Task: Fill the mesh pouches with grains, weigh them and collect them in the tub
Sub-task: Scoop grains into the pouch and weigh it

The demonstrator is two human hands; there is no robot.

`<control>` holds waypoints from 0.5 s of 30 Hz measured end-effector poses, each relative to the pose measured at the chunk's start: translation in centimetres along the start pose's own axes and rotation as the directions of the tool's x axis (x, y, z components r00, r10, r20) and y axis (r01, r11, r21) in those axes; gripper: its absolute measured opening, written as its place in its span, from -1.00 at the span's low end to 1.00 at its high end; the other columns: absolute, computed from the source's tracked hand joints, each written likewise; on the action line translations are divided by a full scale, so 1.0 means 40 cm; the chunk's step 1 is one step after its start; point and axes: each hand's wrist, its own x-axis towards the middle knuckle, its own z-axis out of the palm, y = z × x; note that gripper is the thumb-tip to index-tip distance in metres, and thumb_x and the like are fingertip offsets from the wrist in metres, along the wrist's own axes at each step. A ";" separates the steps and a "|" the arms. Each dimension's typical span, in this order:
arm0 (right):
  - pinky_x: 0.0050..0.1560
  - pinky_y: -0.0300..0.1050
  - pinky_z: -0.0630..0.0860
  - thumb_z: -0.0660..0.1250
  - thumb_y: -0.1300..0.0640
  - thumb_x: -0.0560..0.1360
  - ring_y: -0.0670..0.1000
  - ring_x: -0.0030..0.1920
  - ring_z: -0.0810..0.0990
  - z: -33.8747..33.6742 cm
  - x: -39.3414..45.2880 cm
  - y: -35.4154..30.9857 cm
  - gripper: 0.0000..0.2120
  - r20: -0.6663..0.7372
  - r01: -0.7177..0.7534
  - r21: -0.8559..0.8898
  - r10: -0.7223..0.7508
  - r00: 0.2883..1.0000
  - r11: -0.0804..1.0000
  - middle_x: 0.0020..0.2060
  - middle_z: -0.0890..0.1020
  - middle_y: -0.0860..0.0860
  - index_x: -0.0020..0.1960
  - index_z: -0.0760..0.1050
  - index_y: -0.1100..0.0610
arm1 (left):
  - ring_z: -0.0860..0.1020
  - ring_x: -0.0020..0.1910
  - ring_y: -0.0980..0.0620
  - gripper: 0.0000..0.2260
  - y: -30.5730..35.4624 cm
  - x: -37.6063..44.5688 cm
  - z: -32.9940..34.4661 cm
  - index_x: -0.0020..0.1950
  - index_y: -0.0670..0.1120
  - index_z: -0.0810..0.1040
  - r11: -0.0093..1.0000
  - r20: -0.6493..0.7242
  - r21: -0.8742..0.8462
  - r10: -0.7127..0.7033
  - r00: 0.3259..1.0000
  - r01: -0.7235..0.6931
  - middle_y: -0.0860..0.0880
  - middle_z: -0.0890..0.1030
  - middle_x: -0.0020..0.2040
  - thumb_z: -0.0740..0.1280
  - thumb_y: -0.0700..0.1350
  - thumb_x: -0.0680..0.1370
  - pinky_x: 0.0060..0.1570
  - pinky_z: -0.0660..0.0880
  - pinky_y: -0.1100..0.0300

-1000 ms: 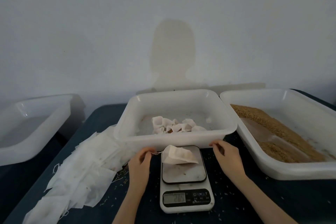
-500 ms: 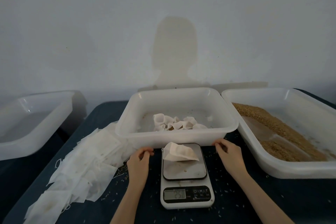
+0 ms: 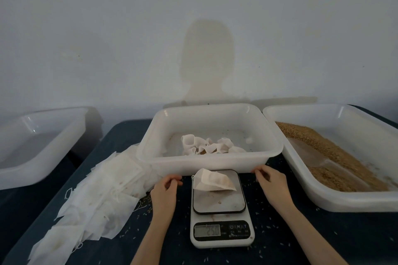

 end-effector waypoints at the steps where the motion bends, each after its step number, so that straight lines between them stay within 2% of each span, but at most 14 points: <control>1: -0.31 -0.41 0.45 0.30 0.18 0.54 -0.15 -0.30 0.56 0.000 0.000 0.000 -0.76 0.000 -0.002 0.000 0.002 1.000 1.000 -0.38 0.59 -0.12 -0.19 0.57 -0.11 | 0.55 -0.22 0.18 -0.79 0.000 0.000 0.000 -0.13 -0.01 0.61 1.000 0.004 -0.001 -0.003 1.000 0.003 0.08 0.64 -0.23 0.25 -0.26 0.56 -0.29 0.36 0.50; 7: -0.29 -0.35 0.44 0.30 0.18 0.54 -0.17 -0.28 0.57 -0.001 -0.001 -0.002 -0.77 0.011 -0.011 -0.020 0.012 1.000 1.000 -0.34 0.61 -0.10 -0.18 0.56 -0.12 | 0.57 -0.17 0.16 -0.80 0.001 -0.002 -0.002 -0.11 -0.02 0.61 1.000 0.009 -0.005 -0.007 1.000 0.007 0.06 0.64 -0.22 0.24 -0.26 0.56 -0.23 0.34 0.46; 15: -0.29 -0.37 0.41 0.29 0.18 0.55 -0.19 -0.27 0.57 -0.003 -0.004 -0.005 -0.79 0.015 -0.015 -0.015 0.015 1.000 1.000 -0.31 0.62 -0.11 -0.16 0.56 -0.10 | 0.56 -0.18 0.15 -0.79 0.001 -0.001 -0.001 -0.13 -0.01 0.61 1.000 0.014 0.008 -0.003 1.000 0.003 0.06 0.64 -0.23 0.24 -0.25 0.56 -0.21 0.35 0.39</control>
